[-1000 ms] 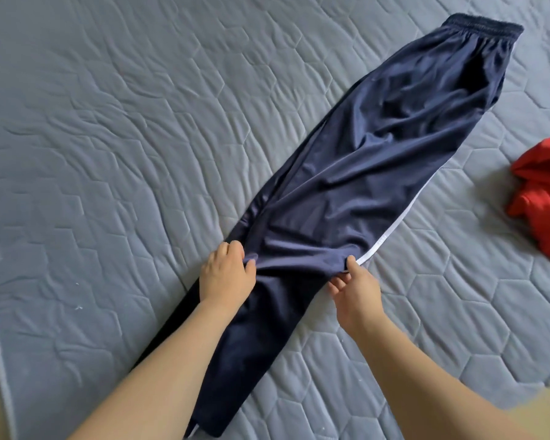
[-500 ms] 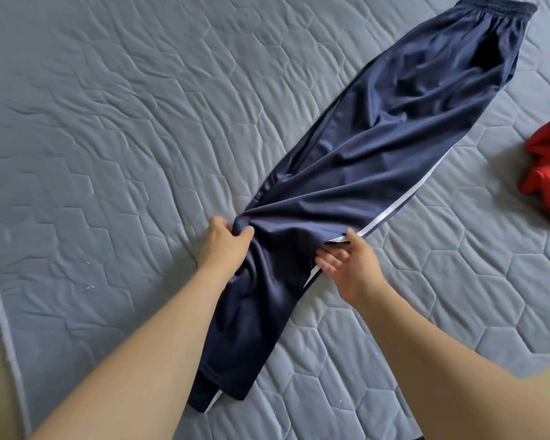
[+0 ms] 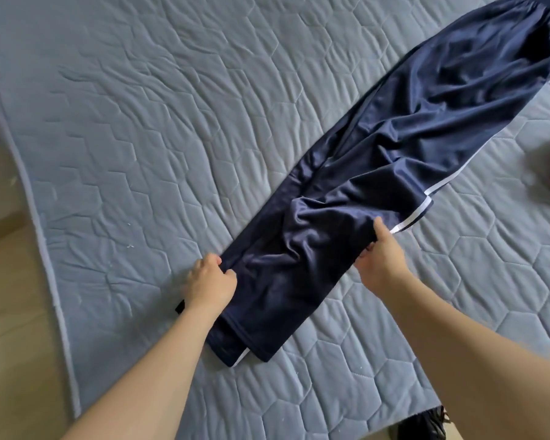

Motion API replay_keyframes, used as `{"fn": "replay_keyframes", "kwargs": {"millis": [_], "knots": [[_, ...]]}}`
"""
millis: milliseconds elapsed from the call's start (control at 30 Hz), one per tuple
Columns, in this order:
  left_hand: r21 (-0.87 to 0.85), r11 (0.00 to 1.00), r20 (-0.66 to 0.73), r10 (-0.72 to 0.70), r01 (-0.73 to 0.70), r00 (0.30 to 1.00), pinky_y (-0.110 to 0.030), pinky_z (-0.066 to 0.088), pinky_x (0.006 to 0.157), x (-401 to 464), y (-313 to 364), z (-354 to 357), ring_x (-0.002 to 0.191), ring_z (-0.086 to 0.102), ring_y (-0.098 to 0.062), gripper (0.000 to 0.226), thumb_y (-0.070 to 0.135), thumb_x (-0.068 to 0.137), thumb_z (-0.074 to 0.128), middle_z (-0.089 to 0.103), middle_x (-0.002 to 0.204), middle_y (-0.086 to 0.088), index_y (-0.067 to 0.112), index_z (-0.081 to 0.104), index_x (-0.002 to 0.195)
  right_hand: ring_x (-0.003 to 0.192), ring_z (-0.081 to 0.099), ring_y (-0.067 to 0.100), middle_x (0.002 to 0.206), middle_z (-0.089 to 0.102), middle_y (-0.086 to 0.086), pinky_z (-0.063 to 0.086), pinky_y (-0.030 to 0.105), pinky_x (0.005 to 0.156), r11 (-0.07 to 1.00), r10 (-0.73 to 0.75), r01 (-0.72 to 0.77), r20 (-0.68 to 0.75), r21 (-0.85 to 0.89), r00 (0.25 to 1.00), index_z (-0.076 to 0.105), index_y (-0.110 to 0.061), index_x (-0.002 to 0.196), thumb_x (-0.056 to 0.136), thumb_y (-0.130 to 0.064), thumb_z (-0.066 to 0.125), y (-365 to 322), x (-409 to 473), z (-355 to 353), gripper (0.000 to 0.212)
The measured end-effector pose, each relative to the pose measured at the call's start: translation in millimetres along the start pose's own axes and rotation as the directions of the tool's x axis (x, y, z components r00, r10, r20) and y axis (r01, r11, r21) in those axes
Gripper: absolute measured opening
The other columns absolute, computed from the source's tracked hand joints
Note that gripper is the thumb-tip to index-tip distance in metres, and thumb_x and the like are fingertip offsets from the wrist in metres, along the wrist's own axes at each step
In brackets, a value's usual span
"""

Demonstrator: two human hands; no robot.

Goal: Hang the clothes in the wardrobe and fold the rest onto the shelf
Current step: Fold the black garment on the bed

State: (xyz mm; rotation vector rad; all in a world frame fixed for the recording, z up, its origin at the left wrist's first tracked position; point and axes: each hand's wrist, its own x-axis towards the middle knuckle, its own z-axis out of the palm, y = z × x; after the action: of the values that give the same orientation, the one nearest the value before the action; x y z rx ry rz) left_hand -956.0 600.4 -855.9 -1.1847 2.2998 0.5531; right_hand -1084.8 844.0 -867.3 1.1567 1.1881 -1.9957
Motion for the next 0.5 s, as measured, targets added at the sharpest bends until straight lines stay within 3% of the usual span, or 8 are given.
{"fn": "replay_keyframes", "kwargs": {"millis": [67,167,200,233,300,367,400,500], "knots": [[-0.062,0.981,-0.049,-0.187,0.184,0.981,-0.042,0.042,0.095,-11,-12,3,0.118,0.045,-0.036,0.046,0.027,0.086,0.055,0.044,0.133,-0.015,0.008,0.044,0.126,0.092,0.067,0.017,0.108,0.070,0.002,0.052,0.029,0.070,0.992,0.035,-0.032,0.024,-0.124,0.999,0.060,-0.015,0.119,0.098,-0.032,0.049,22,-5,4,0.029],[-0.296,0.889,0.074,-0.344,0.350,0.936,-0.038,0.045,0.083,-27,-18,13,0.105,0.049,-0.035,0.052,0.027,0.085,0.058,0.042,0.133,-0.016,0.007,0.039,0.129,0.100,0.065,0.020,0.114,0.068,0.001,0.053,0.034,0.080,0.968,0.070,-0.078,-0.041,-0.237,0.997,0.056,-0.015,0.123,0.095,-0.031,0.054,40,-10,10,0.032],[-0.276,0.906,0.073,-0.313,0.321,0.947,-0.039,0.044,0.087,-30,-19,15,0.108,0.048,-0.034,0.052,0.030,0.086,0.058,0.042,0.134,-0.014,0.010,0.040,0.130,0.100,0.065,0.021,0.112,0.067,0.000,0.053,0.035,0.084,0.954,0.064,-0.077,-0.056,-0.290,0.996,0.055,-0.014,0.123,0.094,-0.031,0.055,43,-9,13,0.033],[-0.151,0.962,0.014,-0.227,0.227,0.974,-0.040,0.041,0.093,-33,-18,16,0.114,0.045,-0.033,0.050,0.033,0.087,0.058,0.042,0.135,-0.012,0.015,0.042,0.131,0.098,0.064,0.021,0.107,0.067,0.000,0.052,0.034,0.083,0.935,0.056,-0.076,-0.067,-0.345,0.996,0.055,-0.013,0.122,0.094,-0.029,0.056,44,-8,15,0.033],[0.127,0.992,-0.151,0.046,-0.027,0.988,-0.040,0.037,0.100,-32,-21,19,0.122,0.041,-0.029,0.045,0.037,0.089,0.056,0.045,0.134,-0.007,0.023,0.044,0.130,0.093,0.062,0.022,0.098,0.065,0.002,0.052,0.035,0.079,0.904,0.012,-0.048,-0.087,-0.424,0.996,0.055,-0.012,0.116,0.094,-0.022,0.055,47,-10,17,0.024],[0.248,0.952,-0.154,0.224,-0.182,0.962,-0.038,0.037,0.099,-27,-17,19,0.122,0.045,-0.025,0.038,0.039,0.092,0.053,0.050,0.131,-0.002,0.025,0.046,0.126,0.093,0.062,0.024,0.104,0.066,0.007,0.051,0.042,0.088,0.892,-0.028,-0.027,-0.116,-0.451,0.993,0.057,-0.016,0.095,0.094,-0.016,0.055,49,-10,15,0.002],[0.307,0.925,-0.122,0.273,-0.225,0.954,-0.037,0.038,0.099,-23,-16,20,0.120,0.047,-0.023,0.034,0.040,0.093,0.050,0.052,0.128,-0.001,0.024,0.047,0.124,0.092,0.062,0.024,0.103,0.066,0.008,0.050,0.043,0.090,0.890,-0.048,-0.020,-0.136,-0.455,0.990,0.056,-0.017,0.086,0.093,-0.015,0.056,51,-11,14,0.008],[0.485,0.819,-0.070,0.387,-0.308,0.919,-0.034,0.038,0.096,-11,-14,24,0.116,0.051,-0.021,0.024,0.035,0.098,0.043,0.055,0.121,0.000,0.022,0.051,0.116,0.080,0.061,0.022,0.084,0.058,0.006,0.052,0.035,0.075,0.903,-0.099,0.007,-0.191,-0.430,0.977,0.055,-0.016,0.080,0.091,-0.014,0.058,60,-10,7,0.011]]}}
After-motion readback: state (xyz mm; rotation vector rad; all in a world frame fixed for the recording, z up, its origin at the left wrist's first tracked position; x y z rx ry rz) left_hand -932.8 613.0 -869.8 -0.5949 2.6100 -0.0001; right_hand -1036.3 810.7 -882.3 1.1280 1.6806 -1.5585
